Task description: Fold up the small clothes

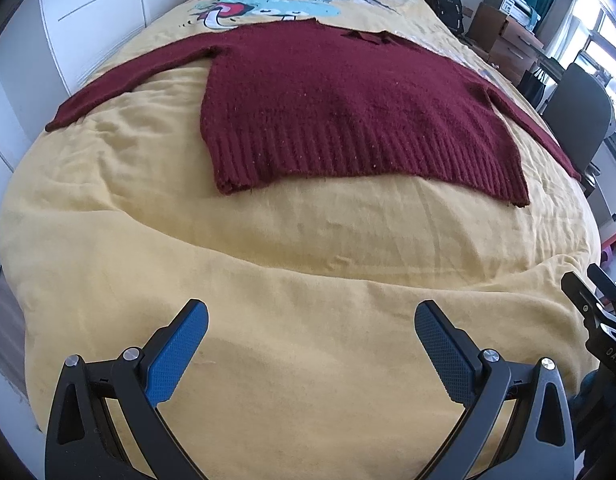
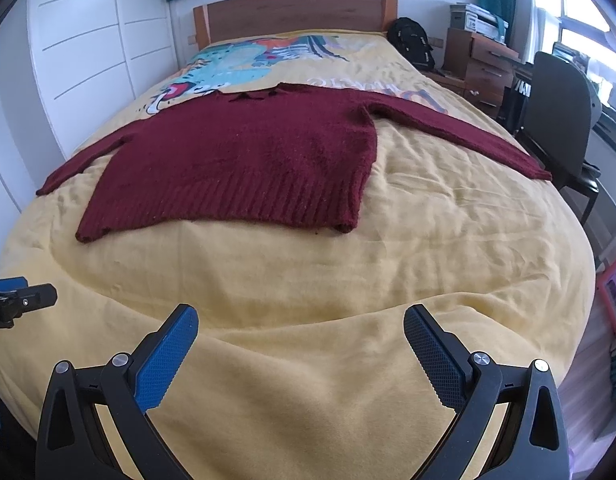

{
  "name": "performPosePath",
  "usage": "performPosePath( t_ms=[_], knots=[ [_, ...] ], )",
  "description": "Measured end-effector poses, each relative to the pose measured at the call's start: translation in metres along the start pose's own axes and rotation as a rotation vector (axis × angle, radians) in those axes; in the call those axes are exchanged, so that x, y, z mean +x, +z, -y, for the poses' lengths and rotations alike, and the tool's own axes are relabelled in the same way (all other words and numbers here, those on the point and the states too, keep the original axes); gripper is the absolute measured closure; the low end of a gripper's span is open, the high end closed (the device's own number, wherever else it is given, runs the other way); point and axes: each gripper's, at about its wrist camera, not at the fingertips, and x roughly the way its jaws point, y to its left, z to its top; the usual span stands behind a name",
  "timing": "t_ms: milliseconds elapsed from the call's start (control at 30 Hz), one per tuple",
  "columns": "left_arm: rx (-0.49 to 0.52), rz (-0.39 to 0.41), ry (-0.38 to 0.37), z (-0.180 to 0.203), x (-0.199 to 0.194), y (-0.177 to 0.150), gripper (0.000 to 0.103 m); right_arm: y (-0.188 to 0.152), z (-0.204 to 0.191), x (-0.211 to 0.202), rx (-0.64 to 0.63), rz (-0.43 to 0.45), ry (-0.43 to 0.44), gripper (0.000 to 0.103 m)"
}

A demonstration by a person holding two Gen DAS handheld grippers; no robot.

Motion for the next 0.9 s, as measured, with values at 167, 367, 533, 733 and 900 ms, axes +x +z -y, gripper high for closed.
performPosePath(
  t_ms=[167,367,533,733,900],
  knots=[
    [-0.02,-0.009,0.004,-0.004,0.002,0.002,0.001,0.001,0.0,0.003,-0.003,-0.009,0.005,0.0],
    [-0.032,-0.014,0.006,-0.007,0.002,0.003,0.001,0.003,0.0,0.007,-0.006,-0.023,0.011,0.0],
    [-0.048,-0.013,-0.001,-0.01,0.003,0.006,0.001,0.003,0.0,0.01,-0.01,-0.037,0.016,0.0],
    [-0.045,-0.003,0.029,-0.01,0.003,0.011,0.001,0.004,0.002,0.015,-0.002,-0.054,0.019,0.0],
    [-0.053,0.002,0.046,-0.013,0.003,0.018,0.001,0.006,0.004,0.02,0.008,-0.072,0.02,0.0]
  ],
)
